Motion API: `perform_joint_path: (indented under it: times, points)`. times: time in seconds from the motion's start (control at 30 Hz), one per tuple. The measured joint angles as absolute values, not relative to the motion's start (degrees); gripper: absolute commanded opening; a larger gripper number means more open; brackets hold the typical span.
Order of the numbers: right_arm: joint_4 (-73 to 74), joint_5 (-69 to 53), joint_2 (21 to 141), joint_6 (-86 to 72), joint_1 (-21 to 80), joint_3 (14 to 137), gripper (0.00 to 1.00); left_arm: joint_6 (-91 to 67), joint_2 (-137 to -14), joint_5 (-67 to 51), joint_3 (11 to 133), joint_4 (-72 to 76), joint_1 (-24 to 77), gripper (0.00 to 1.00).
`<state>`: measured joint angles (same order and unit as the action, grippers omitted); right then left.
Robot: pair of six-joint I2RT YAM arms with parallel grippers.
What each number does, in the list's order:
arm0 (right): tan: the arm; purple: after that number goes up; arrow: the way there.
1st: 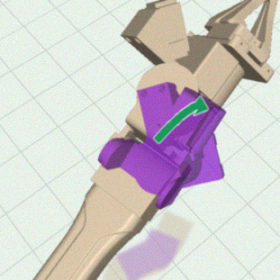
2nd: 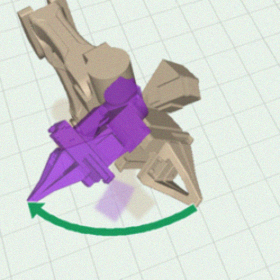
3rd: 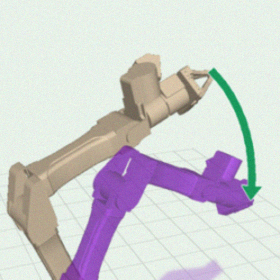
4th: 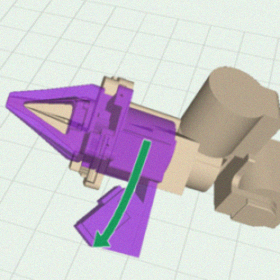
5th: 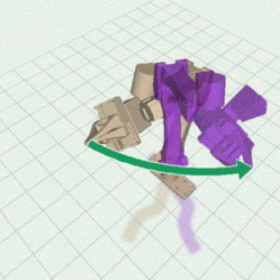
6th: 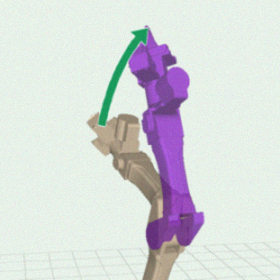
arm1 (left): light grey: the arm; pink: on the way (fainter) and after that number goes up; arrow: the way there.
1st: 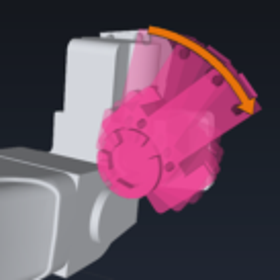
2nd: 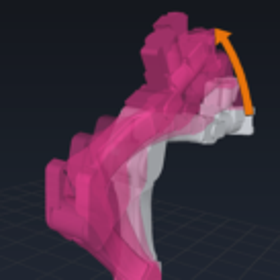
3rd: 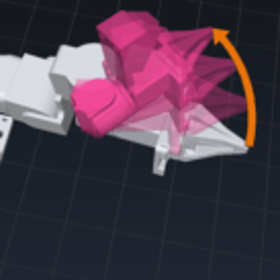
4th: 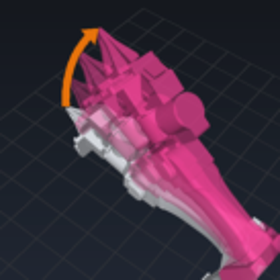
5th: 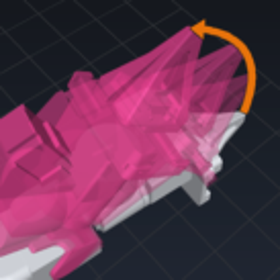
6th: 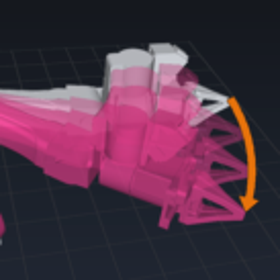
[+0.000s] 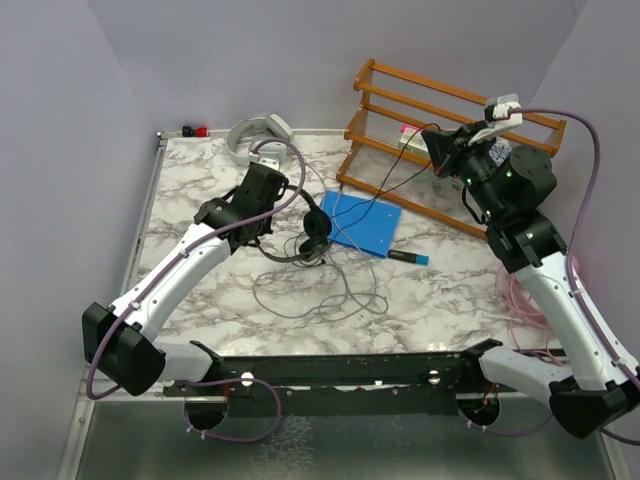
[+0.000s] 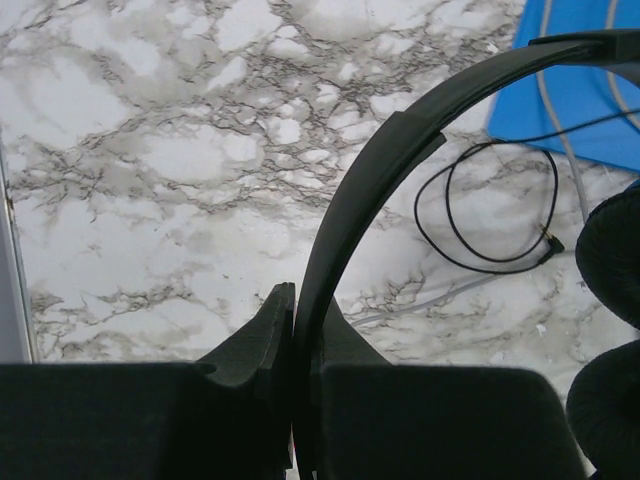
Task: Wrap the headphones
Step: Untie the headphones cable from the headphones.
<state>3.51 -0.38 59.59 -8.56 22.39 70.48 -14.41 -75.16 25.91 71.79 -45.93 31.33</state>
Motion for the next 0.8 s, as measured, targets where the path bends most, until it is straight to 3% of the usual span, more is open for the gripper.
perform_joint_path:
  times: [0.33, 0.8]
  points:
    - [4.0, -1.1, 67.4, -6.3, 22.4, 75.4, 0.01, -10.9, -74.4, 15.9, 70.6, -43.6, 31.9, 0.00]
    - [3.8, -2.5, 75.4, -5.5, 22.2, 80.5, 0.01, -7.7, -72.6, -11.6, 68.9, -42.1, 32.0, 0.00]
